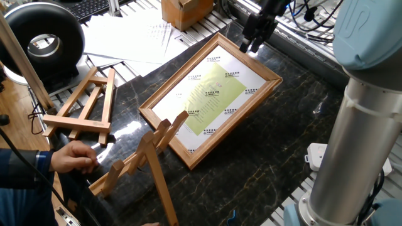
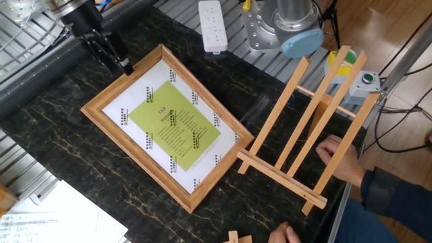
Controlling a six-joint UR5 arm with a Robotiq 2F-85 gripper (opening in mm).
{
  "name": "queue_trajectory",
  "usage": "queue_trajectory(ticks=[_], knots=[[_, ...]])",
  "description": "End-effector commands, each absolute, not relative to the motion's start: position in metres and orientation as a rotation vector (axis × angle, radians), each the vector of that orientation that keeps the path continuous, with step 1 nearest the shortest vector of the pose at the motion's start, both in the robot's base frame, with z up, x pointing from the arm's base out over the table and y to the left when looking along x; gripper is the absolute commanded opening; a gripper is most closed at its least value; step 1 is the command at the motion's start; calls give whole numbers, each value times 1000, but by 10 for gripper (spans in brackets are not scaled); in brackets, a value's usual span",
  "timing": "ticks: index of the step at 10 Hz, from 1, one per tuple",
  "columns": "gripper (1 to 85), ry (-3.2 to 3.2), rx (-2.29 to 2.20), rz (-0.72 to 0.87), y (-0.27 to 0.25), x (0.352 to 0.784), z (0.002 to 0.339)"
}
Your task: Put the photo frame on the bracket
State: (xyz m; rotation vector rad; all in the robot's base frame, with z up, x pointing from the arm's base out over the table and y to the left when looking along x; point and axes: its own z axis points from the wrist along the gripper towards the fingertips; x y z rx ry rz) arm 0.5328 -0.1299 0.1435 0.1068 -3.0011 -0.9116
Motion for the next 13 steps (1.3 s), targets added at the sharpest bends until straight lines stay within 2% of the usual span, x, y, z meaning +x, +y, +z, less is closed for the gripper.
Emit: queue_trajectory(ticks=[1,3,7,11,12,13], knots=[[613,-2996,117,-944,-123,534,142],[607,-2996,125,-952,-118,534,138],[540,-2994,122,-981,-104,533,132],[493,-2972,161,-986,-109,524,134],[477,-2969,167,-983,-110,522,133],[420,-2964,155,-982,-110,521,133]])
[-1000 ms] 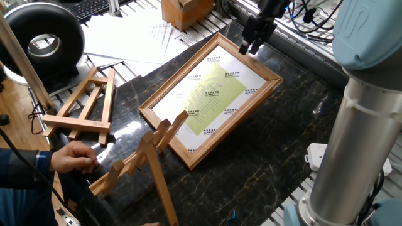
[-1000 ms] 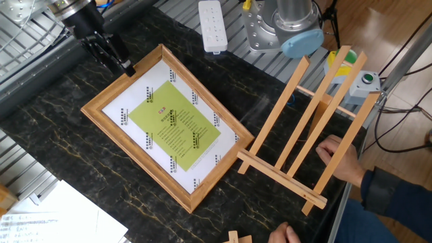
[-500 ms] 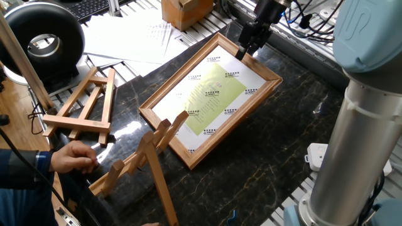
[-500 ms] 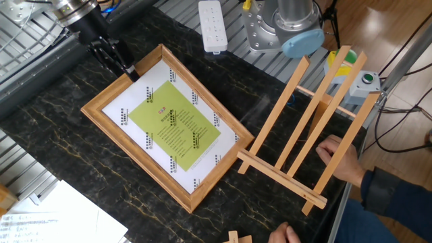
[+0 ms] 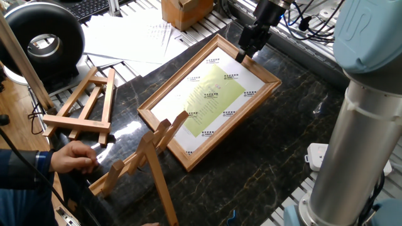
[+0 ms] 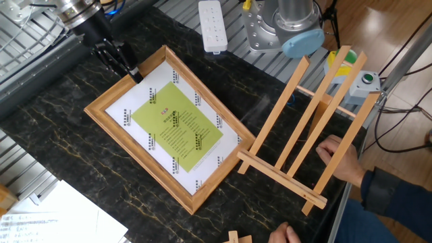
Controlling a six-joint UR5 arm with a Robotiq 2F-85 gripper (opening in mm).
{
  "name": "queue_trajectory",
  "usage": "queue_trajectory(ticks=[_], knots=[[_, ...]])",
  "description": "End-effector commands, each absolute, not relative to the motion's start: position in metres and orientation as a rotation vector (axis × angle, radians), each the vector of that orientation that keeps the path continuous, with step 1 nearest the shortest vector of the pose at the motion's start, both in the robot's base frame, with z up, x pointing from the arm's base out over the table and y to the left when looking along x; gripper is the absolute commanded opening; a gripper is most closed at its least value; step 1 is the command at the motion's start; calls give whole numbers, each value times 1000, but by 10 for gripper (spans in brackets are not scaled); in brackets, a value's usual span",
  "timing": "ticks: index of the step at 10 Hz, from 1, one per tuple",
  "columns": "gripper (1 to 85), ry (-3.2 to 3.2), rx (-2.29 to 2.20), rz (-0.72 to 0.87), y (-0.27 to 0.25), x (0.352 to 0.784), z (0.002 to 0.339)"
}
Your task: Put the photo frame on the bracket
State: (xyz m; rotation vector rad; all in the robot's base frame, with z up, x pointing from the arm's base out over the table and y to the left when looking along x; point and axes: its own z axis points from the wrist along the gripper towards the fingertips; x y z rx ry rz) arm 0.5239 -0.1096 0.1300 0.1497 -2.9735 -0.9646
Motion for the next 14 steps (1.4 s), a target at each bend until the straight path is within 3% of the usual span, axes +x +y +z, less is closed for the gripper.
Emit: queue_trajectory(ticks=[1,4,14], knots=[[380,-2960,137,-985,-109,521,133],[10,-2934,25,-978,-109,522,137],[10,-2923,-154,-651,-87,539,187]])
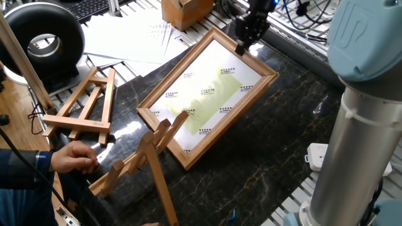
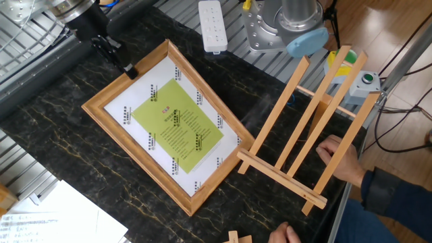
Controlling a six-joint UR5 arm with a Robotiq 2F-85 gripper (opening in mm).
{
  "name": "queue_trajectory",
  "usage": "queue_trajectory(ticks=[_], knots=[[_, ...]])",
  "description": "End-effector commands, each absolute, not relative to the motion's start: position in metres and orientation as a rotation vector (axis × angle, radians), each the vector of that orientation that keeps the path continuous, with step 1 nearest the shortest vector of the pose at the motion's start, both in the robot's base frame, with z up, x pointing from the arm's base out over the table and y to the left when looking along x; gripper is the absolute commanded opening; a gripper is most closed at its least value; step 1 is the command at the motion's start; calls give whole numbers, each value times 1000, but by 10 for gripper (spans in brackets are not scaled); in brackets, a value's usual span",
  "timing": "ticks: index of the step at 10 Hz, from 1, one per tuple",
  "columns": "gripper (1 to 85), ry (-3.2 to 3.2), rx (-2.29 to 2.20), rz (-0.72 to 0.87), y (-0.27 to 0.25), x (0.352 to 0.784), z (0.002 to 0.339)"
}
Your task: Put the photo frame on the bracket
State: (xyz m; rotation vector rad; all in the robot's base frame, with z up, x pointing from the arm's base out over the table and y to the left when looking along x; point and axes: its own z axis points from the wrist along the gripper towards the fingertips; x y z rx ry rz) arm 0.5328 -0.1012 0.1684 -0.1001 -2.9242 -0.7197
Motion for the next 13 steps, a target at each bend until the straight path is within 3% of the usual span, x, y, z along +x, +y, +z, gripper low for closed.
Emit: queue_trajectory(ticks=[1,4,9,13], knots=[[10,-2926,-148,-618,-89,538,191],[10,-2930,-135,-558,-97,532,200],[10,-2966,119,-680,-113,538,172],[10,-2975,194,-676,-142,528,157]])
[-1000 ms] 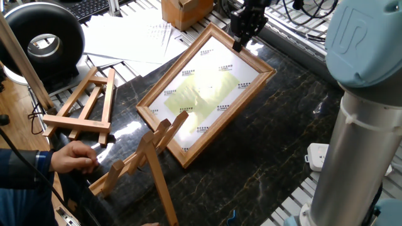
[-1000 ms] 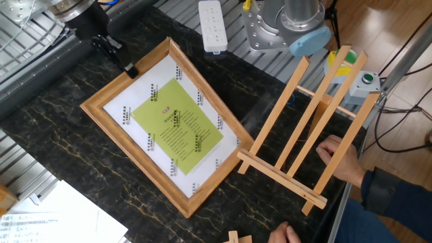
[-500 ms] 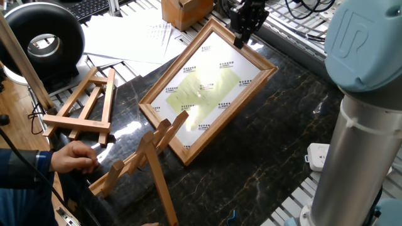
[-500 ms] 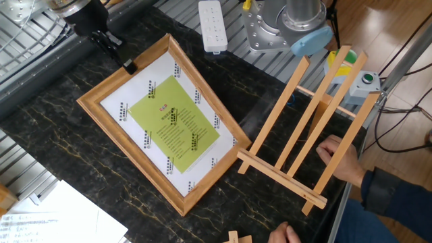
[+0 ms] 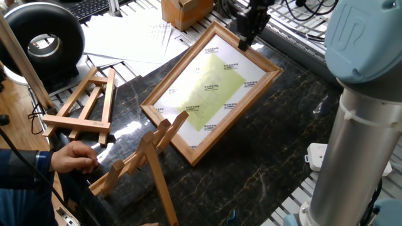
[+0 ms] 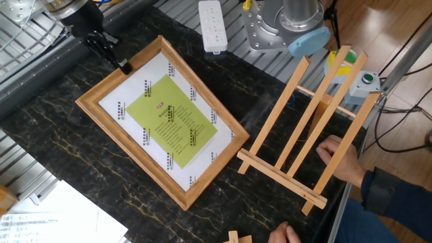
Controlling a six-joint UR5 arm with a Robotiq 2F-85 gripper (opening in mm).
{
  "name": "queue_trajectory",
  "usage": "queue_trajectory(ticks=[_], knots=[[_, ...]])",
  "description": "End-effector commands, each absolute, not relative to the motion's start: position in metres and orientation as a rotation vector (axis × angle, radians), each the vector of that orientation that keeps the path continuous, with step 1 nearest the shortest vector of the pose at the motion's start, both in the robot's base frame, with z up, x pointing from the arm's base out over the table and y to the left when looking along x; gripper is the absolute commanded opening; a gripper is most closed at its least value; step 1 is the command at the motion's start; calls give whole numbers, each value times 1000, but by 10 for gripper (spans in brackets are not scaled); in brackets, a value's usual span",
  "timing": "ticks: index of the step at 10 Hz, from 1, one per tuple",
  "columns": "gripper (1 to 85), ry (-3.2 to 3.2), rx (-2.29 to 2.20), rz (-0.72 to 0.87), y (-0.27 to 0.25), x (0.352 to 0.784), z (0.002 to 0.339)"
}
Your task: Put the photo frame on the bracket
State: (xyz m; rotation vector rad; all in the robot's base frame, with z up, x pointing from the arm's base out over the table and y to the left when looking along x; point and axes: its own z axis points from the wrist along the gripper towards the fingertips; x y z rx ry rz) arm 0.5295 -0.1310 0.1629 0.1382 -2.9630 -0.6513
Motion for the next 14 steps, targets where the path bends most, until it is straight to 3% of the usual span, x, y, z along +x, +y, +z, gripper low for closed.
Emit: queue_trajectory(ticks=[1,4,8,14], knots=[[10,-2973,195,-681,-141,528,156],[10,-2952,205,-711,-132,527,147],[10,-2925,201,-809,-126,523,159],[193,-2942,261,-758,-132,524,156]])
